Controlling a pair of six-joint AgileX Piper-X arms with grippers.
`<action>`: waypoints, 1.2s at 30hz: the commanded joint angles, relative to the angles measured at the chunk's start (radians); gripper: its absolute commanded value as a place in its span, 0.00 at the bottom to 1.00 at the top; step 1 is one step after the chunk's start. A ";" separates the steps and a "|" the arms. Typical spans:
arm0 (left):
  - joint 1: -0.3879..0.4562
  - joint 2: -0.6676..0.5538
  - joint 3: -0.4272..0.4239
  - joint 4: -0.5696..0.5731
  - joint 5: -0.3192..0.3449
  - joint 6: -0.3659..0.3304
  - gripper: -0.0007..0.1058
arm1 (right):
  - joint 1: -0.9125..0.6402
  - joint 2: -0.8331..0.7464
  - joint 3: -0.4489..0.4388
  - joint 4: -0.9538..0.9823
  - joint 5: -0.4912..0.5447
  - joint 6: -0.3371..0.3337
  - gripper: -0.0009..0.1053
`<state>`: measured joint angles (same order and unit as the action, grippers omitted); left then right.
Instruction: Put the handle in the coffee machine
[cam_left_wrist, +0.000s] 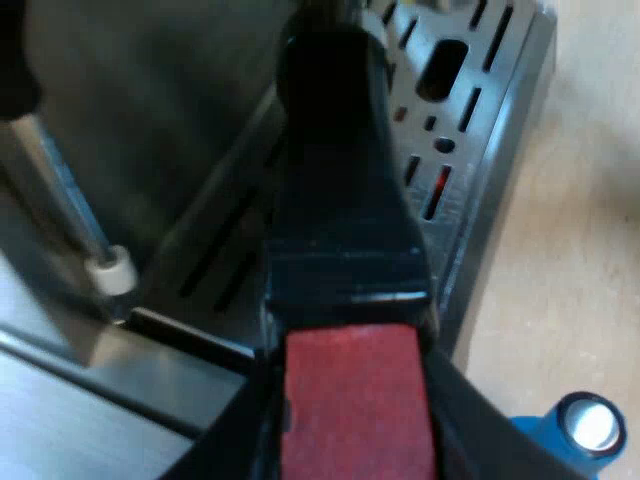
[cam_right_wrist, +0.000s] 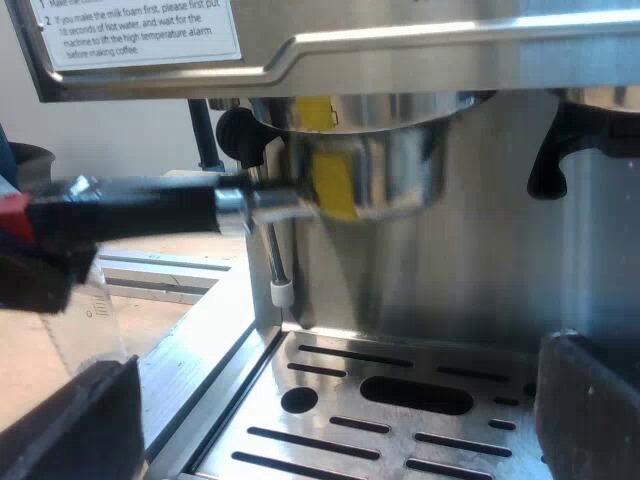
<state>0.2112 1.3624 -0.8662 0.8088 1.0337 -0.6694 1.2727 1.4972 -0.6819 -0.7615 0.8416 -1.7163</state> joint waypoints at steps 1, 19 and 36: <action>0.009 -0.007 -0.012 0.001 0.059 0.018 0.01 | 0.000 -0.002 -0.006 -0.013 0.008 -0.008 0.76; -0.014 -0.007 -0.012 0.020 0.047 0.065 0.01 | 0.000 -0.002 -0.006 -0.013 0.008 -0.008 0.76; -0.025 -0.007 -0.012 -0.027 0.061 0.013 0.01 | 0.000 -0.002 -0.006 -0.013 0.008 -0.008 0.76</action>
<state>0.1883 1.3624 -0.8662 0.8008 1.0263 -0.6473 1.2727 1.4972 -0.6819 -0.7615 0.8416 -1.7163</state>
